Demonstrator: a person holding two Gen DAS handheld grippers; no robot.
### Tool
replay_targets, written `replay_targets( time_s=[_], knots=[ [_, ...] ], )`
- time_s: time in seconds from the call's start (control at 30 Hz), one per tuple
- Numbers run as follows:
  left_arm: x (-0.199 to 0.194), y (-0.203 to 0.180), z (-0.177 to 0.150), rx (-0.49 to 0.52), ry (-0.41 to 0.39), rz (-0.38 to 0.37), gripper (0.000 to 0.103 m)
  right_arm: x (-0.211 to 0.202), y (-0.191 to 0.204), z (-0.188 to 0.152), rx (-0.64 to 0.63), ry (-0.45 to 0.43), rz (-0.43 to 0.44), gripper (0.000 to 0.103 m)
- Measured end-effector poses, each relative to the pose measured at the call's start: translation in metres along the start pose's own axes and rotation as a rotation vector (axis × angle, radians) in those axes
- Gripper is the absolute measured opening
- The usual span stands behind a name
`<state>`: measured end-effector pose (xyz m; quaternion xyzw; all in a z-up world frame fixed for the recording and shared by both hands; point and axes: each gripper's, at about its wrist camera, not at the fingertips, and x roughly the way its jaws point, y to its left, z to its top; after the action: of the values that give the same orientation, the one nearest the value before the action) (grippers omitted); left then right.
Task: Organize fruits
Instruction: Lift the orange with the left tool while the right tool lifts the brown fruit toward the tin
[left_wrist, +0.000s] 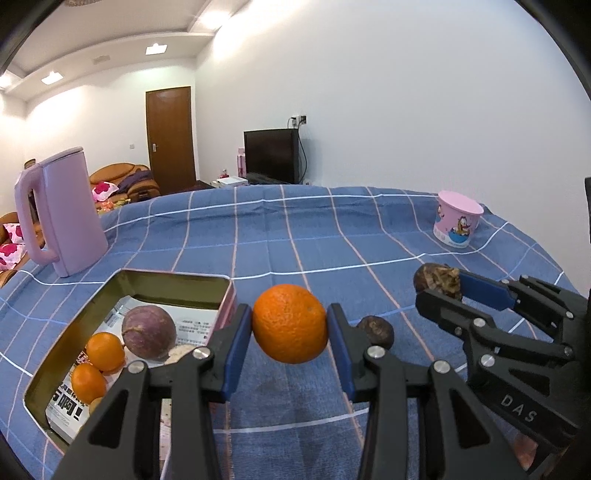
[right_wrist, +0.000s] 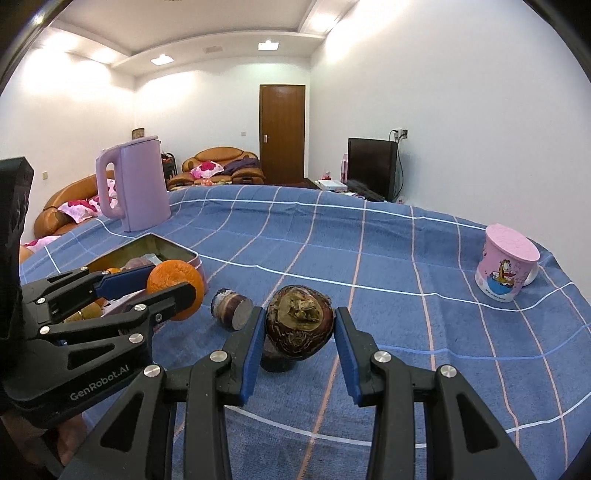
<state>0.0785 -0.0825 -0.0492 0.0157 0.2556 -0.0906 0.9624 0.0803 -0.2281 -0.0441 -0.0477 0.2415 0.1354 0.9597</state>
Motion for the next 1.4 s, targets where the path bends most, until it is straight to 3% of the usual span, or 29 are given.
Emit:
replay_targets(
  time_s=[1.4],
  knots=[
    [-0.036,-0.003,-0.003,0.016,-0.198,0.066,0.043,-0.035,0.001,-0.008,0.017,-0.166,-0.005,0.04]
  ],
)
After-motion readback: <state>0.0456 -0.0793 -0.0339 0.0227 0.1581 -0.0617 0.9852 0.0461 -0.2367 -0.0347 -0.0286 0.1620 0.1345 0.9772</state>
